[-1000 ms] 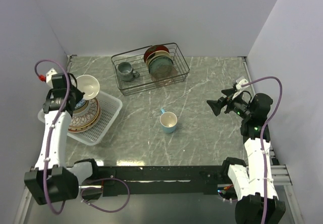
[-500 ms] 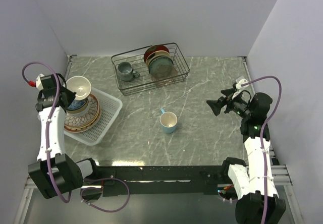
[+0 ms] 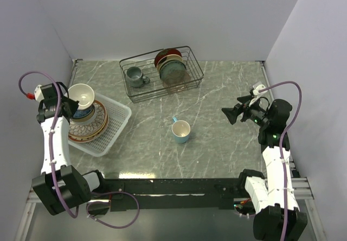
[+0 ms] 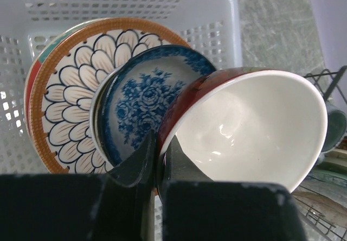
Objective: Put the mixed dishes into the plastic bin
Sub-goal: Place the bowl in the plastic bin.
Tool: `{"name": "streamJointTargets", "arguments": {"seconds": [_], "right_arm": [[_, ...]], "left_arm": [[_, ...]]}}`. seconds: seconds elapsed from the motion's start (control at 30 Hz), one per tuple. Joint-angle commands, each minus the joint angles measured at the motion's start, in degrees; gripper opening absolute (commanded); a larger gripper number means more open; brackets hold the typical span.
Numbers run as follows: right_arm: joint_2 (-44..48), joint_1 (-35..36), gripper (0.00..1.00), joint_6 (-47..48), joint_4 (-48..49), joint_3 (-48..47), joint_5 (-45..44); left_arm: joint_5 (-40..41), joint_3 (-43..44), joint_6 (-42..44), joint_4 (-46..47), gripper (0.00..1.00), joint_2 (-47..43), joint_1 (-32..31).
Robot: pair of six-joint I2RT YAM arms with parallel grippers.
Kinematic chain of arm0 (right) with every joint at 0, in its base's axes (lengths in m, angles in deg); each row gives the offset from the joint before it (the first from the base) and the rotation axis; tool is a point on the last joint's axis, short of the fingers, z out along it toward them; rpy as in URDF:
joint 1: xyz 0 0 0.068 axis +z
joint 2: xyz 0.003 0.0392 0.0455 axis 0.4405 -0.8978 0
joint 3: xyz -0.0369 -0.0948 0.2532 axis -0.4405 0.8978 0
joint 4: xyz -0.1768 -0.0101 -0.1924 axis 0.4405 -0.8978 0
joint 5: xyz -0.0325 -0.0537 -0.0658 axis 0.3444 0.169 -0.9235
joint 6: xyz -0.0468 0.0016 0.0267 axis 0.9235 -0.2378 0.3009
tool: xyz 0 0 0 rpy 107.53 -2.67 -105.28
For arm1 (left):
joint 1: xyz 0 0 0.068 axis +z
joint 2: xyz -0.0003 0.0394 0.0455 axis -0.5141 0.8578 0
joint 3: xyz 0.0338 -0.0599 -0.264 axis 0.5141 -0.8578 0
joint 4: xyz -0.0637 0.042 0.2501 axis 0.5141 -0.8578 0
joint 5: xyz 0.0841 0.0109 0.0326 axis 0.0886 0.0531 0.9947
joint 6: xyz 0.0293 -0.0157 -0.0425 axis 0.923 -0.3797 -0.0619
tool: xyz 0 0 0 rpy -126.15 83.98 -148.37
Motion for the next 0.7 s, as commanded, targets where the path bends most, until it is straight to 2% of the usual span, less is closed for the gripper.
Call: {"name": "streamJointTargets", "arguments": {"seconds": [0.0, 0.3, 0.5, 0.63, 0.67], "right_arm": [[0.85, -0.32, 1.0, 0.06, 1.06, -2.32, 0.21], [0.76, -0.32, 1.0, 0.24, 1.06, -2.41, 0.12], [0.59, -0.32, 1.0, 0.33, 0.88, -2.41, -0.05], [0.5, -0.32, 1.0, 0.33, 0.88, -2.41, -0.05], [0.5, -0.32, 1.0, 0.33, 0.88, -2.41, -0.05]], "left_arm": [[-1.04, -1.01, -3.32, 4.86, 0.03, -1.75, 0.92], [0.37, -2.07, -3.24, 4.86, 0.07, -2.63, 1.36], [0.55, -2.25, -3.5, 4.42, 0.21, -2.54, 1.45], [1.16, -1.72, -3.41, 3.54, 0.22, -2.89, 1.53], [1.25, -1.63, -3.32, 3.37, 0.25, -3.07, 1.53]]}}
